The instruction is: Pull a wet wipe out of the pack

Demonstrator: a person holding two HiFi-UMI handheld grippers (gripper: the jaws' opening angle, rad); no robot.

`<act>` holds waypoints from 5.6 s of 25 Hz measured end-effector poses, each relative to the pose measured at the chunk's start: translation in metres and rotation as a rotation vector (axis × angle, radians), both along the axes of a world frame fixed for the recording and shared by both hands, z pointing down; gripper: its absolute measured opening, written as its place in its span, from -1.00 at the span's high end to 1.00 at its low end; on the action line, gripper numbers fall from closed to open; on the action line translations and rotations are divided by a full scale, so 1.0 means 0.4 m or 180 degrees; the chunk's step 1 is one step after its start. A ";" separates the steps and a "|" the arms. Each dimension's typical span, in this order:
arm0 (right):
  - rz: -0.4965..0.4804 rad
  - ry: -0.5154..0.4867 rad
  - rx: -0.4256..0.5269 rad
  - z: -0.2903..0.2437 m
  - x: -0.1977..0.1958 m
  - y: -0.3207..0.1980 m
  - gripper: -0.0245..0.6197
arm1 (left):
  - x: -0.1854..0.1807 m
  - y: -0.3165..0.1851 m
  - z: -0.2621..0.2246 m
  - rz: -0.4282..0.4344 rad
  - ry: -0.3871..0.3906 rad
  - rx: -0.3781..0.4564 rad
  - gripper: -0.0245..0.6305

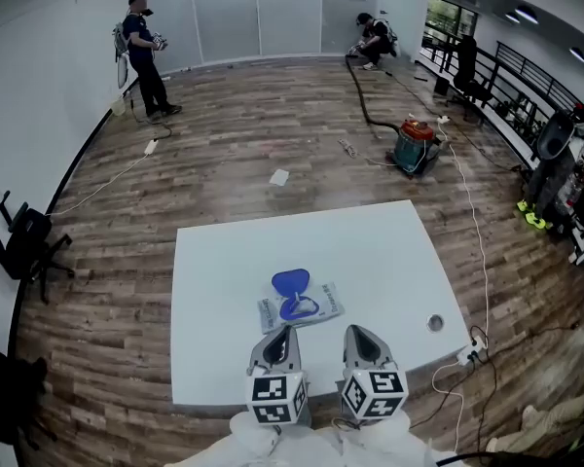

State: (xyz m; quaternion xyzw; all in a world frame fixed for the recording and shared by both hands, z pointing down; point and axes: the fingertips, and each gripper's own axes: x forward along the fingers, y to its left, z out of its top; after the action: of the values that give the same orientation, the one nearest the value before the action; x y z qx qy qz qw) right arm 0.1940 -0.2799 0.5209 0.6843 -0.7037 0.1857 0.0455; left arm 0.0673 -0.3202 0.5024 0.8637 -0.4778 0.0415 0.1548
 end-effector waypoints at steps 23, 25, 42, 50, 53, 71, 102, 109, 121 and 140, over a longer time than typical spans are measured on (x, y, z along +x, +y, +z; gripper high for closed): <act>-0.0017 -0.0010 -0.0042 0.027 0.006 -0.176 0.90 | 0.017 -0.177 0.024 -0.0023 0.0000 -0.0053 0.93; -0.0042 -0.0046 -0.0098 0.045 0.006 -0.168 0.90 | 0.017 -0.175 0.040 -0.0044 -0.0020 -0.0113 0.93; -0.0580 -0.0271 -0.0426 0.145 -0.058 -0.218 0.89 | -0.029 -0.160 0.094 -0.0286 -0.0160 -0.0347 0.93; -0.0758 -0.0319 -0.0558 0.193 -0.085 -0.225 0.76 | -0.065 -0.141 0.120 -0.0424 -0.0215 -0.0427 0.93; -0.0813 -0.0319 -0.0625 0.217 -0.095 -0.230 0.71 | -0.076 -0.138 0.130 -0.0477 -0.0226 -0.0456 0.93; -0.0935 -0.0324 -0.0980 0.347 -0.140 -0.273 0.58 | -0.139 -0.136 0.144 -0.0738 -0.0259 -0.0494 0.93; -0.0939 -0.0360 -0.1147 0.393 -0.162 -0.268 0.81 | -0.184 -0.097 0.185 -0.0879 -0.0319 -0.0631 0.93; -0.0932 -0.0305 -0.1121 0.387 -0.158 -0.270 0.87 | -0.182 -0.097 0.179 -0.0889 -0.0315 -0.0615 0.93; -0.0964 -0.0254 -0.0987 0.338 -0.157 -0.275 0.88 | -0.171 -0.106 0.152 -0.0903 -0.0265 -0.0542 0.93; -0.0982 -0.0216 -0.0728 0.238 -0.147 -0.303 0.88 | -0.171 -0.103 0.099 -0.0947 -0.0158 -0.0413 0.93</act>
State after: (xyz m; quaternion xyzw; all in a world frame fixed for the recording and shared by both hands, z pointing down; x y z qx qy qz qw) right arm 0.1353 -0.4012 0.6160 0.5520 -0.7757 0.2782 0.1271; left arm -0.0010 -0.3614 0.5422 0.7704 -0.6004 0.0702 0.2028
